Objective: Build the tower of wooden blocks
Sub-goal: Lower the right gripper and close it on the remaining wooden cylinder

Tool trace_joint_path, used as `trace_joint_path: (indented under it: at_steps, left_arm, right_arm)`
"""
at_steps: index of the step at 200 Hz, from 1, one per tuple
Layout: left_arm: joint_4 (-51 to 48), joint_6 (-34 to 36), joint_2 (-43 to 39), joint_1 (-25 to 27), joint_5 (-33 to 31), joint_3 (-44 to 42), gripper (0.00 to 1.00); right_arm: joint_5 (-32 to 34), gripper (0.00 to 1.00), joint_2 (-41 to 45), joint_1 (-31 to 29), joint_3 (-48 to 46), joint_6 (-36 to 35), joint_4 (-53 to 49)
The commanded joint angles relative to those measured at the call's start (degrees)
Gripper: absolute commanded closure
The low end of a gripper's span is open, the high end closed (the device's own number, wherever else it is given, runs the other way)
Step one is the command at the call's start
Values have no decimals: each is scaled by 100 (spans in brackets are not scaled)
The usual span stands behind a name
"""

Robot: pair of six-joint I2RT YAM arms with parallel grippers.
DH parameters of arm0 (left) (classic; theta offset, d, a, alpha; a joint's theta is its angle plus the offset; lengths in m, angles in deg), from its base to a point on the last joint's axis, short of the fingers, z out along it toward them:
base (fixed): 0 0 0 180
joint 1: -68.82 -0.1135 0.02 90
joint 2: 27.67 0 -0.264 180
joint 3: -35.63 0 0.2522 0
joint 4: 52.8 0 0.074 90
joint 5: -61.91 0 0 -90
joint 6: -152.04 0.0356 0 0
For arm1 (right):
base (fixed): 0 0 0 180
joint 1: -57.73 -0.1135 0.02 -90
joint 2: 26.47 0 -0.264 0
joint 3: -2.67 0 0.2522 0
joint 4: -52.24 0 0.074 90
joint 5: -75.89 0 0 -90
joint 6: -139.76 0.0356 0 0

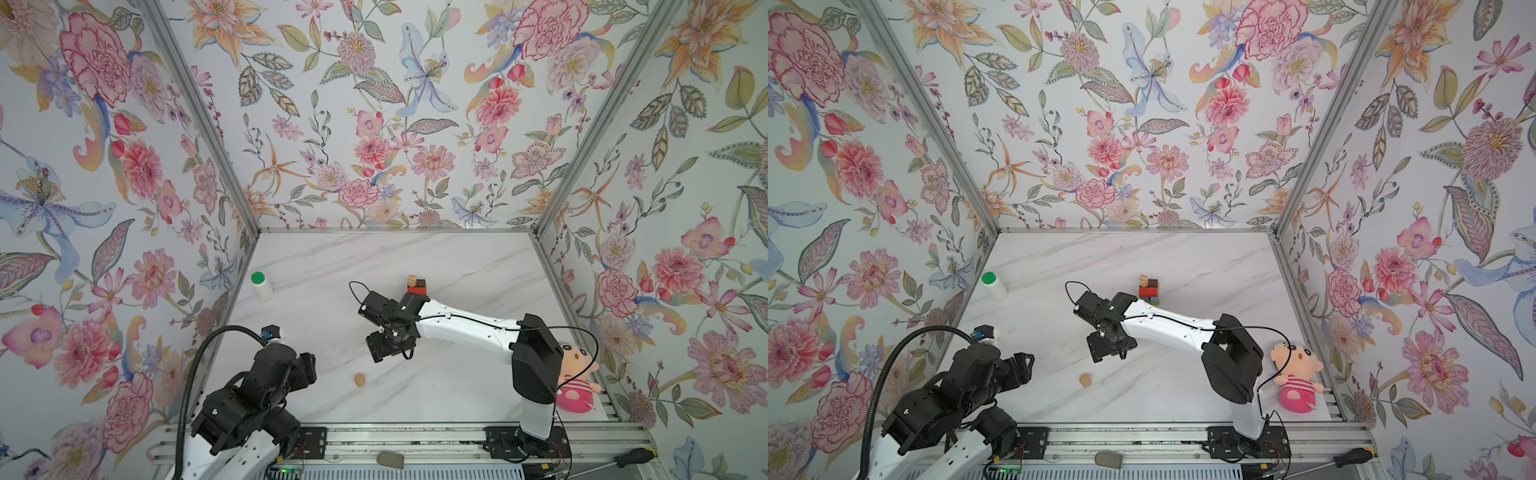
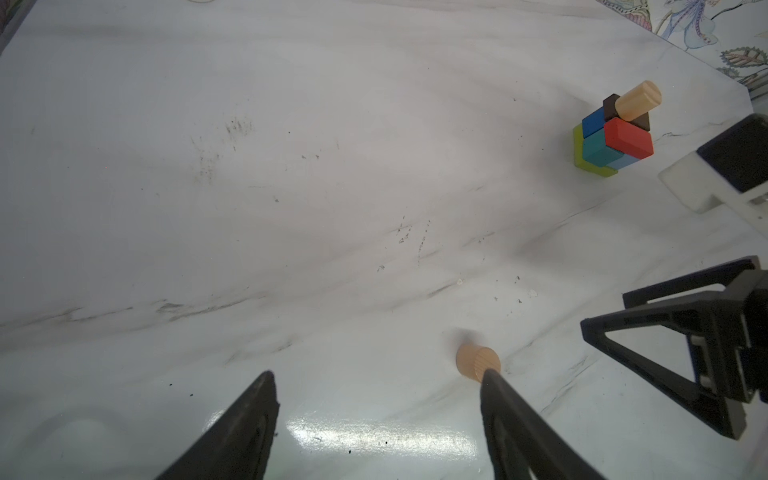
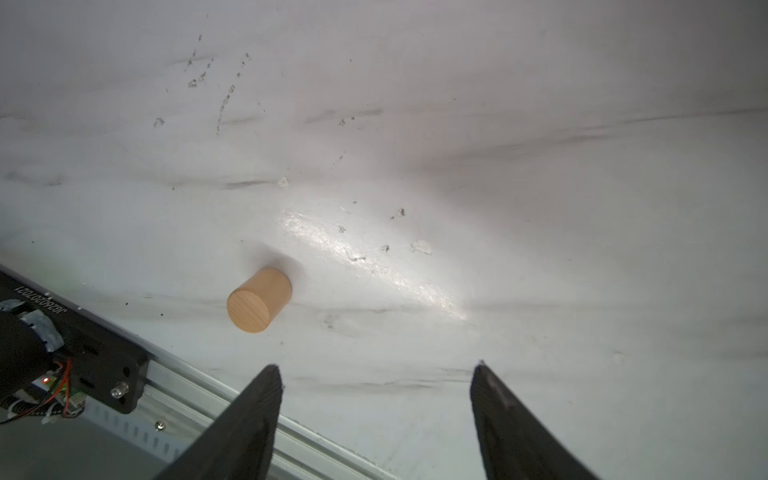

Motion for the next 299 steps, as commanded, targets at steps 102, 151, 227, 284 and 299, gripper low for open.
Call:
trace_joint_path:
  at_steps: [102, 151, 227, 284, 299]
  left_arm:
    - [-667, 162, 96, -21, 198, 474, 21]
    - [-603, 223, 93, -21, 196, 445, 21]
    - [-571, 273, 152, -21, 166, 432, 21]
    - [-545, 375, 258, -21, 117, 449, 20]
    - [-530, 406, 292, -21, 94, 449, 20]
  right_arm:
    - [-474, 33, -866, -635, 506, 268, 421]
    - [-496, 36, -1008, -663, 485, 336, 421]
    - [-578, 43, -1264, -648, 678, 292, 402]
    - [-566, 48, -1321, -644, 643, 318, 381]
    - [-555, 51, -1326, -639, 625, 338, 361]
